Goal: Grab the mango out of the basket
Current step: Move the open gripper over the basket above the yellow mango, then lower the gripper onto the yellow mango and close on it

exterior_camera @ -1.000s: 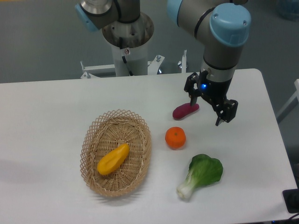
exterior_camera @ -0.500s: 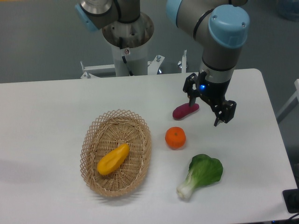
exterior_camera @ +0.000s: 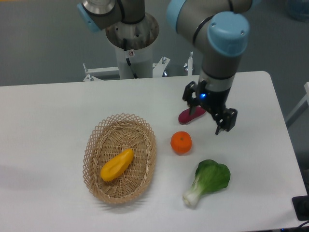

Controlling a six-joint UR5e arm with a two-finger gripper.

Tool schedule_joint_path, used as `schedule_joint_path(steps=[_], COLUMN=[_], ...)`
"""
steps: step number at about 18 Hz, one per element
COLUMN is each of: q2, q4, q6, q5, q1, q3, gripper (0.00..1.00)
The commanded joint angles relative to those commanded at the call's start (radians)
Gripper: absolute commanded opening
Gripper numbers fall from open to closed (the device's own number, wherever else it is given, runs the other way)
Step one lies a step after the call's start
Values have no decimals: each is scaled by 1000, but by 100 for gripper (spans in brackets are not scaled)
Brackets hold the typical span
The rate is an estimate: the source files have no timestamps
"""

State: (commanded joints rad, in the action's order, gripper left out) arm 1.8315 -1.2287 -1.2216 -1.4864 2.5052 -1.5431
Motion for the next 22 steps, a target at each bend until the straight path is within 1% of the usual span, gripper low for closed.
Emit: schedule_joint_path(steps=[1, 3, 4, 6, 9, 11, 12, 13, 17, 20, 22], q2=[3, 18, 25, 31, 66, 84, 98, 110, 133, 155, 156], q4=[8, 60, 92, 138, 178, 219, 233, 242, 247, 282, 290], q6=[60, 138, 152, 159, 177, 221, 238, 247, 254, 277, 283], q5=[2, -2, -3, -6, -18, -18, -20, -25, -38, -89, -94], q1=[-29, -80, -91, -132, -189, -227, -248, -255, -298, -328, -332], q3=[-17, -61, -84, -130, -172, -175, -175, -177, -184, -190, -192], gripper=[100, 100, 100, 100, 100, 100, 100, 100, 100, 100, 100])
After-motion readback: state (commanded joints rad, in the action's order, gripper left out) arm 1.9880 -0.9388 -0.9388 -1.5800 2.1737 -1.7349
